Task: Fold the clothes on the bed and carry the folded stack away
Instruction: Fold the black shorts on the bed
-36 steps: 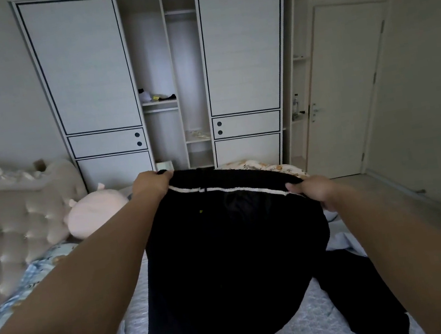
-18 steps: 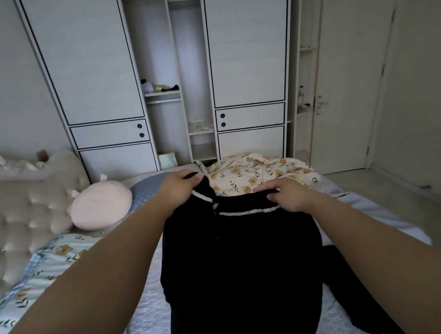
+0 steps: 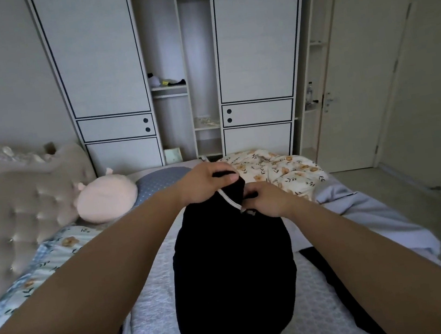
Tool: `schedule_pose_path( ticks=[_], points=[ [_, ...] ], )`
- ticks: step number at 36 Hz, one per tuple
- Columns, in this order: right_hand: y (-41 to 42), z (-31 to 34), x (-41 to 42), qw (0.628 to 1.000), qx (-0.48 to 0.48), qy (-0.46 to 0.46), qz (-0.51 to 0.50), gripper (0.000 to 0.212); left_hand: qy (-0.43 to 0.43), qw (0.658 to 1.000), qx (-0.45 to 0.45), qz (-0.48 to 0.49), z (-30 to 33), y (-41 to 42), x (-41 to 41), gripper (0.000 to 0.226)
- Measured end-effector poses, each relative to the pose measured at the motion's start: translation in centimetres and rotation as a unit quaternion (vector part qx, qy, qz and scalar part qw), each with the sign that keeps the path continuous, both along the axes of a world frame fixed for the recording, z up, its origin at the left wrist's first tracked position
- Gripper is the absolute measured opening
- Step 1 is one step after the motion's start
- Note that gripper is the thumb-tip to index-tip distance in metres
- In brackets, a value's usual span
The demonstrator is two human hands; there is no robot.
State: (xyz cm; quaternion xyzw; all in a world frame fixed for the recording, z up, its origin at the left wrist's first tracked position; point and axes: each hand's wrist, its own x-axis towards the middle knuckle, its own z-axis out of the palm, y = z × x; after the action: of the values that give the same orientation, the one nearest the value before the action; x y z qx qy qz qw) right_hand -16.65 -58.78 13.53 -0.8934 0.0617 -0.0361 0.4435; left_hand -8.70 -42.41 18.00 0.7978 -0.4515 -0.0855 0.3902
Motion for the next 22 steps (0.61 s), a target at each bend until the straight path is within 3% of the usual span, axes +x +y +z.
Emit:
schedule_pose_path(
  ticks=[9, 11, 14, 18, 22],
  points=[
    [-2.0, -0.8, 0.1, 0.978, -0.133, -0.013, -0.159, 0.020, -0.014, 0.999, -0.006, 0.040, -0.3, 2.1, 2.7, 0.014],
    [-3.2, -1.2, 0.0, 0.975, -0.124, 0.010, -0.187, 0.025, -0.017, 0.998, -0.019, 0.063, -0.6, 3.0, 3.3, 0.017],
    [-5.0, -1.5, -0.2, 0.969, -0.009, 0.073, -0.238, 0.033, -0.014, 0.994, -0.025, 0.102, -1.5, 4.4, 4.4, 0.018],
    [-5.8, -1.5, -1.0, 0.907, 0.295, 0.098, -0.284, 0.054, -0.004, 0.993, 0.024, 0.112, -2.4, 4.8, 5.0, 0.016],
    [-5.9, -1.6, -0.8, 0.882, 0.376, 0.140, -0.246, 0.079, 0.003, 0.984, 0.108, 0.143, -3.6, 4.1, 5.5, 0.026]
  ],
)
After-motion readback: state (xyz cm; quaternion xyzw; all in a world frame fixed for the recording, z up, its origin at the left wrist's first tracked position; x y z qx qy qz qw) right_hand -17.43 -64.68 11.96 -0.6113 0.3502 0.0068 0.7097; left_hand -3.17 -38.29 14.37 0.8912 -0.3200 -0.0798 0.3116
